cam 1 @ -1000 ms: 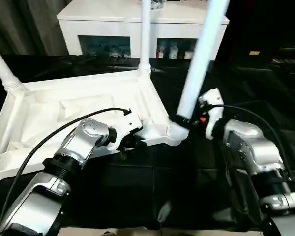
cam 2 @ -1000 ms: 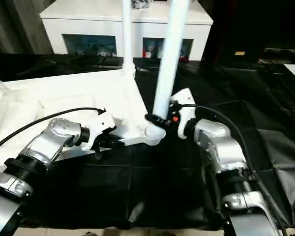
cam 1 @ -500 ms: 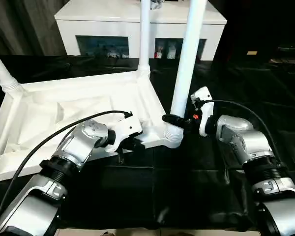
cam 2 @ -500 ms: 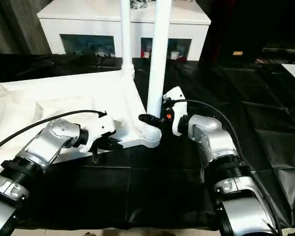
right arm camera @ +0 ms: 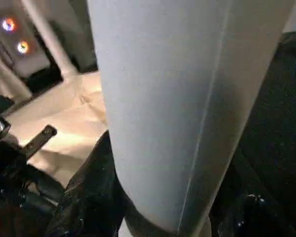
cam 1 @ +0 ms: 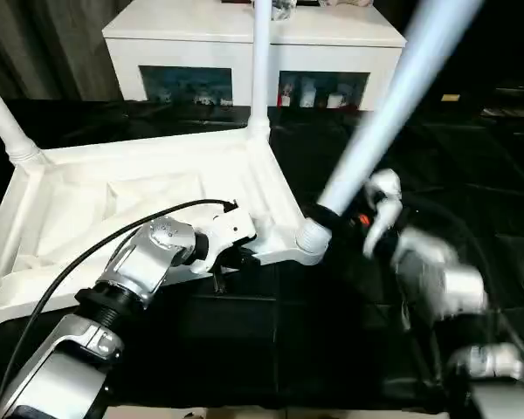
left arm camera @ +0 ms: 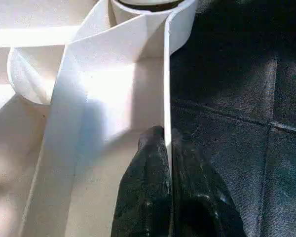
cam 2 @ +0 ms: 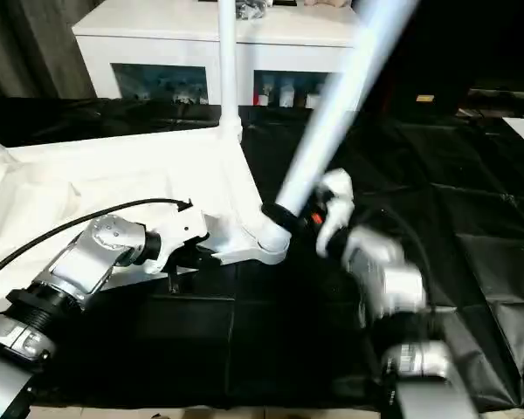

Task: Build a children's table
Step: Insert table leg to table base, then rotate leg to tighten

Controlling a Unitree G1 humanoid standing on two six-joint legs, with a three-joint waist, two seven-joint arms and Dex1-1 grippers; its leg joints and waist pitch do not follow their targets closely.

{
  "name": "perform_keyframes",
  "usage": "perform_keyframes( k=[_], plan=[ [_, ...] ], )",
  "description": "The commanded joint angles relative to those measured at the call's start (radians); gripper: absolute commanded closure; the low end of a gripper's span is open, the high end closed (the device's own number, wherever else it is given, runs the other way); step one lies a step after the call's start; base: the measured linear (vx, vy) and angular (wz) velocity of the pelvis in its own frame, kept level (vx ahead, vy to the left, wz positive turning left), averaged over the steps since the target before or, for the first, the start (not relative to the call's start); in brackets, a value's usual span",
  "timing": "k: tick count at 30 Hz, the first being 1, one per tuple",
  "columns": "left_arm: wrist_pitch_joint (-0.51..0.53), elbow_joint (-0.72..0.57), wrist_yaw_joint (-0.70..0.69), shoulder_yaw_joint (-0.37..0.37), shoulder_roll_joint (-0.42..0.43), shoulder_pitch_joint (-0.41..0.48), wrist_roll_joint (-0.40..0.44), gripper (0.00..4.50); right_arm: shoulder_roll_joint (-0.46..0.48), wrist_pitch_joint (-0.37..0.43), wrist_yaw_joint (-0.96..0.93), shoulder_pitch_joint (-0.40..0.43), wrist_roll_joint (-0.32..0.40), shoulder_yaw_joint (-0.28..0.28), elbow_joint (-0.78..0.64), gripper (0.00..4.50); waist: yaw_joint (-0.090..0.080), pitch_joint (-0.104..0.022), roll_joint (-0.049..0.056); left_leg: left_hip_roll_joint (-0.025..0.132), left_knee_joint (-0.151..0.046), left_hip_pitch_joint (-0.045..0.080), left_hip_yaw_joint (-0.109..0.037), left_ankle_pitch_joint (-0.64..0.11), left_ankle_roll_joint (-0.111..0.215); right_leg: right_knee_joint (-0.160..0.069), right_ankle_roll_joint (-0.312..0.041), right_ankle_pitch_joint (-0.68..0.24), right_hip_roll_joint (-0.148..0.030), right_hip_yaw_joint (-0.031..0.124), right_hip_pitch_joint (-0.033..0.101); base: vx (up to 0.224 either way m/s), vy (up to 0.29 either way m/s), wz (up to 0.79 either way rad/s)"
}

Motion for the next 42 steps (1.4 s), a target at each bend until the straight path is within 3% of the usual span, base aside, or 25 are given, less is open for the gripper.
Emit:
perform_keyframes(
  k=[1,2,3,4,8,10,14,17,18,20,27,31,34,39,42],
  plan=[
    [0.007,0.005,0.038,0.029,-0.001,0.012,-0.003,4.50,-0.007,-0.005,-0.047,0.053,-0.040,-0.007,0.052,2.64,0.001,-0.058,0.011,0.046,-0.087,0.007,-0.013,-0.219,0.007,-0.071,-0.275,-0.166,-0.070,0.031,0.041,0.000,0.000,0.00],
    [0.006,0.005,0.040,0.030,-0.001,0.011,-0.002,4.50,-0.004,-0.022,-0.053,0.062,-0.043,-0.009,0.052,2.64,-0.002,-0.057,0.008,0.046,-0.089,0.008,-0.013,-0.231,0.006,-0.074,-0.273,-0.181,-0.069,0.031,0.041,0.000,0.000,0.00],
    [0.003,0.006,0.044,0.032,-0.001,0.010,-0.001,4.50,0.000,-0.050,-0.063,0.078,-0.054,-0.007,0.045,2.64,0.000,-0.057,0.014,0.046,-0.089,0.008,-0.014,-0.235,0.004,-0.074,-0.271,-0.186,-0.070,0.031,0.040,0.000,0.000,0.00],
    [0.002,0.009,0.048,0.034,-0.002,0.007,0.001,4.50,-0.003,-0.082,-0.072,0.100,-0.082,0.014,0.027,2.64,0.000,-0.057,0.012,0.046,-0.090,0.009,-0.013,-0.234,0.004,-0.076,-0.269,-0.178,-0.069,0.032,0.039,0.000,0.000,0.00],
    [0.001,0.014,0.050,0.034,-0.004,0.002,0.003,4.50,-0.012,-0.099,-0.075,0.139,-0.126,0.060,-0.020,2.64,0.002,-0.055,0.011,0.045,-0.093,0.006,-0.014,-0.230,0.007,-0.076,-0.258,-0.179,-0.068,0.031,0.041,0.000,0.000,0.00],
    [0.001,0.014,0.050,0.034,-0.004,0.002,0.003,4.50,-0.012,-0.099,-0.075,0.139,-0.126,0.060,-0.020,2.64,0.000,-0.052,0.011,0.045,-0.096,0.007,-0.016,-0.269,0.002,-0.082,-0.248,-0.243,-0.069,0.032,0.038,0.000,0.000,0.00],
    [-0.010,0.023,0.045,0.026,0.000,-0.008,0.014,4.50,-0.068,-0.014,-0.030,0.127,-0.198,0.164,-0.062,2.64,-0.004,-0.049,0.005,0.046,-0.099,0.006,-0.018,-0.287,-0.003,-0.086,-0.226,-0.293,-0.068,0.033,0.037,0.000,0.000,0.00],
    [-0.012,0.021,0.042,0.024,0.003,-0.007,0.016,4.50,-0.091,0.022,0.001,0.104,-0.213,0.198,-0.055,2.64,-0.004,-0.050,0.003,0.046,-0.096,0.008,-0.017,-0.286,0.005,-0.088,-0.222,-0.308,-0.070,0.036,0.033,0.000,0.000,0.00],
    [-0.011,0.017,0.040,0.024,0.004,-0.005,0.016,4.50,-0.105,0.053,0.024,0.091,-0.219,0.218,-0.053,2.64,-0.005,-0.050,-0.003,0.046,-0.096,0.007,-0.016,-0.279,0.007,-0.089,-0.222,-0.303,-0.068,0.036,0.033,0.000,0.000,0.00],
    [-0.010,0.012,0.037,0.025,0.007,-0.002,0.015,4.50,-0.125,0.109,0.063,0.067,-0.225,0.245,-0.048,2.64,-0.004,-0.051,-0.003,0.046,-0.096,0.004,-0.016,-0.258,0.013,-0.086,-0.225,-0.283,-0.069,0.035,0.036,0.000,0.000,0.00],
    [-0.010,0.002,0.031,0.023,0.013,0.004,0.016,4.50,-0.139,0.145,0.106,0.007,-0.233,0.263,-0.002,2.64,-0.003,-0.050,-0.007,0.046,-0.096,0.004,-0.015,-0.250,0.014,-0.086,-0.232,-0.283,-0.071,0.034,0.035,0.000,0.000,0.00],
    [-0.007,-0.015,0.008,0.017,0.018,0.011,0.012,4.50,-0.146,0.202,0.159,-0.077,-0.254,0.300,0.103,2.64,-0.007,-0.050,-0.007,0.047,-0.097,0.004,-0.017,-0.266,0.007,-0.086,-0.234,-0.308,-0.072,0.033,0.034,0.000,0.000,0.00],
    [-0.006,-0.020,0.005,0.015,0.019,0.014,0.012,4.50,-0.142,0.188,0.137,-0.094,-0.283,0.311,0.155,2.64,-0.008,-0.050,-0.009,0.049,-0.098,0.006,-0.017,-0.269,0.002,-0.086,-0.233,-0.295,-0.071,0.034,0.032,0.000,0.000,0.00],
    [-0.004,-0.030,-0.002,0.018,0.020,0.023,0.004,4.50,-0.125,0.183,0.108,-0.107,-0.293,0.305,0.211,2.64,-0.009,-0.047,-0.006,0.049,-0.102,0.010,-0.021,-0.338,-0.017,-0.095,-0.207,-0.388,-0.074,0.034,0.024,0.000,0.000,0.00],
    [-0.004,-0.033,-0.012,0.020,0.023,0.031,-0.002,4.50,-0.111,0.183,0.107,-0.107,-0.290,0.300,0.242,2.64,-0.013,-0.048,-0.008,0.049,-0.103,0.009,-0.023,-0.350,-0.022,-0.095,-0.202,-0.390,-0.073,0.034,0.023,0.000,0.000,0.00]
  ],
)
